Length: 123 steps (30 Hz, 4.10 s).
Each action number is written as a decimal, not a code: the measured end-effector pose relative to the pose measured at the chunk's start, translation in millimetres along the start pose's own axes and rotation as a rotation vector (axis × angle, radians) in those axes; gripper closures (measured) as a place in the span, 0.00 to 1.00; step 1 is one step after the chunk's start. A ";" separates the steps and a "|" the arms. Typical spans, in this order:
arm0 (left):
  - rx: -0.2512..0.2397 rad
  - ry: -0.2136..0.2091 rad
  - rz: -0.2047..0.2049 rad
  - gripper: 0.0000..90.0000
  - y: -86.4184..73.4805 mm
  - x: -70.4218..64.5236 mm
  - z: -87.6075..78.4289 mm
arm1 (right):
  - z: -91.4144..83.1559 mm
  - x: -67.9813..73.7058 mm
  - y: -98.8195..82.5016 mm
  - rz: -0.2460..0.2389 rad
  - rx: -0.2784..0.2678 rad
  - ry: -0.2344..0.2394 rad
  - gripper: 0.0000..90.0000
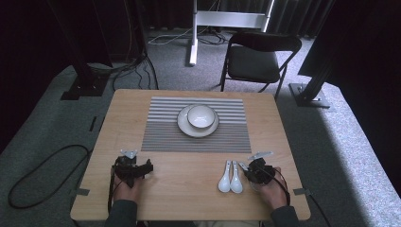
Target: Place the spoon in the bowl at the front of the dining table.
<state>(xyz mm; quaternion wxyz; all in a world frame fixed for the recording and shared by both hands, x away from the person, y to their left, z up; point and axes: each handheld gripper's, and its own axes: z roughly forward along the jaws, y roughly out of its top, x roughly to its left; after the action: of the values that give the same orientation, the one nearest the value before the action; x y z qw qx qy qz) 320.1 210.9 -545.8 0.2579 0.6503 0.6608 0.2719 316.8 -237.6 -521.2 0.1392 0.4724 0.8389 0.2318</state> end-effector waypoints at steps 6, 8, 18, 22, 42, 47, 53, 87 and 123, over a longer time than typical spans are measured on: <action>-0.001 -0.001 0.002 0.08 0.0 -0.1 0.2 | -1.0 -3.1 -2.1 0.013 -0.046 0.015 0.83; -0.002 -0.001 0.002 0.08 0.0 -0.1 0.2 | -4.2 -1.8 -0.9 0.005 -0.072 0.003 0.83; -0.001 -0.003 0.003 0.08 0.0 -0.2 0.1 | -19.1 1.9 0.6 -0.030 -0.210 -0.047 0.83; -0.001 -0.003 0.003 0.08 0.1 -0.2 0.1 | -24.5 2.9 0.7 -0.037 -0.261 -0.058 0.83; -0.001 -0.003 0.003 0.08 0.1 -0.2 0.1 | -40.9 3.8 3.9 -0.043 -0.395 -0.062 0.83; 0.000 -0.003 0.004 0.08 0.1 -0.1 0.0 | -44.9 3.8 7.2 -0.034 -0.423 -0.051 0.83; 0.001 -0.003 0.005 0.08 0.1 -0.1 0.0 | -49.2 3.1 11.8 -0.027 -0.443 -0.034 0.83; 0.000 -0.005 0.006 0.08 0.1 -0.2 0.0 | -44.7 10.0 78.7 -0.054 -0.521 0.017 0.83; -0.002 -0.005 0.007 0.08 0.1 -0.3 0.2 | -37.3 0.6 122.7 -0.057 -0.518 0.026 0.83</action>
<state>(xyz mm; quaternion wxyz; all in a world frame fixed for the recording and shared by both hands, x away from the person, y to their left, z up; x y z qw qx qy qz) 320.3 210.6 -545.8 0.2590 0.6529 0.6577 0.2719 388.9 -191.9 -425.6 0.2513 0.3942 0.7661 0.4411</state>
